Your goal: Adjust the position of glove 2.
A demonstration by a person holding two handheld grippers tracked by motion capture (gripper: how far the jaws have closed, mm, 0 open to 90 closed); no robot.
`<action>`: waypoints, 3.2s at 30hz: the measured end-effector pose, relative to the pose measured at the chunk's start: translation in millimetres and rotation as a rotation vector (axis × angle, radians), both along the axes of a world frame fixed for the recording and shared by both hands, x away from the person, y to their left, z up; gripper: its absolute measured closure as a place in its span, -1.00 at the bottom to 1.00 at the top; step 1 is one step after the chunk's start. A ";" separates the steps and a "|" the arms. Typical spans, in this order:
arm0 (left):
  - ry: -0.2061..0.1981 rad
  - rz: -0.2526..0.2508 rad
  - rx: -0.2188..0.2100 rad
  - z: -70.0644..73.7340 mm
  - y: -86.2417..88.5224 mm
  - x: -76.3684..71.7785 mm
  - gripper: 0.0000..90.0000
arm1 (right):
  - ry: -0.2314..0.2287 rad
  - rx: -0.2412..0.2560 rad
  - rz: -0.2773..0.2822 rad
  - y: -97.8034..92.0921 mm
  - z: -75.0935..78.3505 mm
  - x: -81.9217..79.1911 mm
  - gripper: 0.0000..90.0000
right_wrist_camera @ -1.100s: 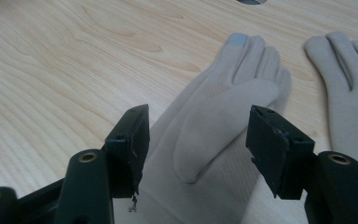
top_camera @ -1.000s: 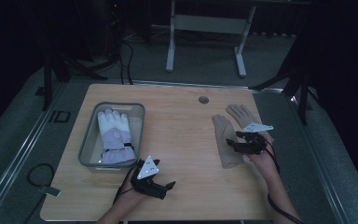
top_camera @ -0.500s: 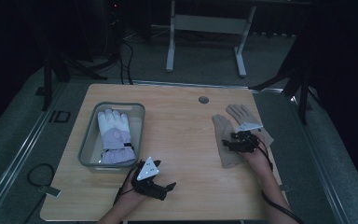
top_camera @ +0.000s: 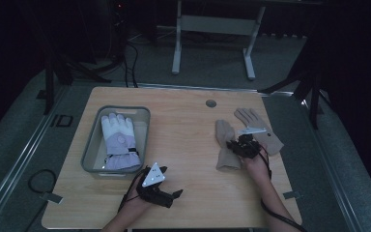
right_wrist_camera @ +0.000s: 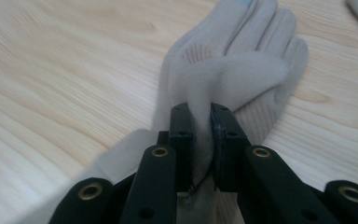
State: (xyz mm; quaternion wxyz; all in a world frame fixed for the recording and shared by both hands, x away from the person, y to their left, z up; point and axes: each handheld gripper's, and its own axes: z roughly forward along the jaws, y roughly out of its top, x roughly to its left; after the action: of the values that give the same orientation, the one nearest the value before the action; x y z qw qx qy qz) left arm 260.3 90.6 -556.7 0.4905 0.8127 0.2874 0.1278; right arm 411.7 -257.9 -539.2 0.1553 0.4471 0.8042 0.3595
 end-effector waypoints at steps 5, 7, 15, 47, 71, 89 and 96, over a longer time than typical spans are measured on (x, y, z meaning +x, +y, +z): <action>-0.004 0.006 -0.005 1.2 0.7 0.0 -0.97 | -0.018 0.048 0.014 21.2 18.2 -7.3 0.80; -0.009 0.009 -0.002 2.1 1.1 -0.5 -0.97 | -0.018 0.085 0.019 31.6 29.0 -10.7 0.80; -0.014 0.009 -0.007 2.6 2.3 -2.1 -0.97 | -0.129 0.064 -0.013 61.0 61.4 -29.9 0.80; -0.007 -0.017 -0.021 1.0 2.3 -3.9 -0.97 | -0.064 -0.057 -0.052 129.0 -18.3 -60.6 0.11; -0.003 -0.026 -0.032 -1.1 4.4 -4.6 -0.97 | -0.137 0.062 -0.087 84.5 21.5 -40.5 0.12; 0.003 -0.036 -0.037 -1.5 2.5 -4.2 -0.97 | -0.110 0.048 -0.272 -71.7 30.5 6.7 0.21; 0.007 -0.034 -0.042 -1.7 3.7 -3.9 -0.97 | -0.087 0.011 -0.283 -94.3 20.6 36.5 0.26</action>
State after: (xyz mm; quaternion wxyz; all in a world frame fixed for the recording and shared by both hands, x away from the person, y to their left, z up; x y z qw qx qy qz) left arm 256.4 94.3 -558.4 0.5085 0.8074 0.2780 0.1107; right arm 448.2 -352.2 -518.6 0.2366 0.5408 0.7237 0.3576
